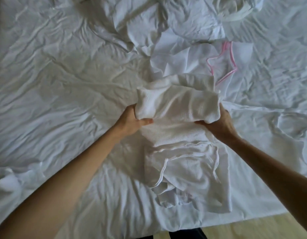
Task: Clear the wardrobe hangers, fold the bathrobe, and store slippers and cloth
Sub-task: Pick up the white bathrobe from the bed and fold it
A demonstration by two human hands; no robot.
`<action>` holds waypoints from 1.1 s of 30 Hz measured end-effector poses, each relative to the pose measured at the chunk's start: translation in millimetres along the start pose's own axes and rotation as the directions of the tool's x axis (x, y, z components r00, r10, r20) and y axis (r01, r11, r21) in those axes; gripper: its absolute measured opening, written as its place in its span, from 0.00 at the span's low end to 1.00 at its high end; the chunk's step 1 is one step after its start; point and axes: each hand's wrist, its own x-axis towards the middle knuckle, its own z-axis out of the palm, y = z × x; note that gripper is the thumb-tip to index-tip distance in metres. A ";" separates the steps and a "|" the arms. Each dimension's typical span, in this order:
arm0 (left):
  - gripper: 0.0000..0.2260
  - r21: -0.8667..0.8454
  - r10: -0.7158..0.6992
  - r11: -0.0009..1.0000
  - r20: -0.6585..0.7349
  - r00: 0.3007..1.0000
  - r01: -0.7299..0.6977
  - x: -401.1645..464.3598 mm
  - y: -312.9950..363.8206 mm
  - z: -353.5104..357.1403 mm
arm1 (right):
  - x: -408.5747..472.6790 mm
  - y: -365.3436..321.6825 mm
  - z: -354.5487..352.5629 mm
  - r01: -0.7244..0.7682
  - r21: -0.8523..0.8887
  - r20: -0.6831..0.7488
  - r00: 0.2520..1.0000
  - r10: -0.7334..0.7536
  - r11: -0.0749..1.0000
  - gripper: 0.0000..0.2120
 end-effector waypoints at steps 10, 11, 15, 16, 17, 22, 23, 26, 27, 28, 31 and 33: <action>0.09 0.549 0.673 0.506 0.232 0.703 -0.665 -121.6 -49.5 46.0 | -116.9 30.1 -18.9 0.424 -0.530 -0.059 0.845 -0.531 0.734 0.18; 0.07 0.557 0.686 0.474 0.251 0.682 -0.682 -121.9 -56.7 51.7 | -122.7 28.8 -16.1 0.362 -0.530 -0.078 0.880 -0.469 0.767 0.18; 0.06 0.596 0.697 0.420 0.270 0.664 -0.684 -118.9 -80.0 56.6 | -145.9 23.4 -10.4 0.206 -0.219 -0.087 0.969 -0.230 0.954 0.20; 0.07 0.600 0.695 0.406 0.287 0.659 -0.689 -122.1 -84.3 56.0 | -152.4 24.5 -10.9 0.178 -0.127 -0.082 0.979 -0.189 0.976 0.19; 0.09 0.598 0.689 0.400 0.302 0.658 -0.694 -126.1 -89.0 55.8 | -158.1 24.4 -12.6 0.229 -0.113 -0.069 0.969 -0.237 0.967 0.18; 0.19 0.529 0.563 0.440 0.468 0.681 -0.726 -154.8 -119.0 51.2 | -200.9 45.3 -9.3 0.434 -0.383 0.094 0.897 -0.432 0.815 0.31; 0.22 0.508 0.527 0.515 0.448 0.722 -0.691 -160.4 -124.0 53.0 | -207.6 48.2 -7.9 0.336 -0.355 0.073 0.940 -0.332 0.873 0.39; 0.23 0.229 0.263 0.922 0.219 0.940 -0.311 -174.3 -115.8 63.3 | -222.4 41.4 -4.8 0.027 -0.066 0.053 0.998 -0.024 0.997 0.45; 0.16 0.134 0.154 0.977 0.116 0.981 -0.169 -174.3 -109.2 68.0 | -220.0 34.1 -4.8 -0.061 0.110 0.046 0.997 0.056 0.992 0.39; 0.15 0.078 0.047 0.996 0.012 0.999 -0.048 -169.7 -104.9 72.7 | -216.8 31.8 -2.8 -0.177 0.290 0.065 0.984 0.166 0.941 0.33; 0.51 -0.084 -0.356 0.933 -0.087 0.930 0.349 -145.2 -101.9 85.2 | -199.0 35.1 -1.2 -0.413 0.495 0.139 0.906 0.400 0.764 0.27; 0.59 -0.212 -0.529 0.825 0.035 0.848 0.524 -132.7 -105.7 94.0 | -187.4 35.3 -6.0 -0.495 0.588 0.244 0.863 0.442 0.640 0.39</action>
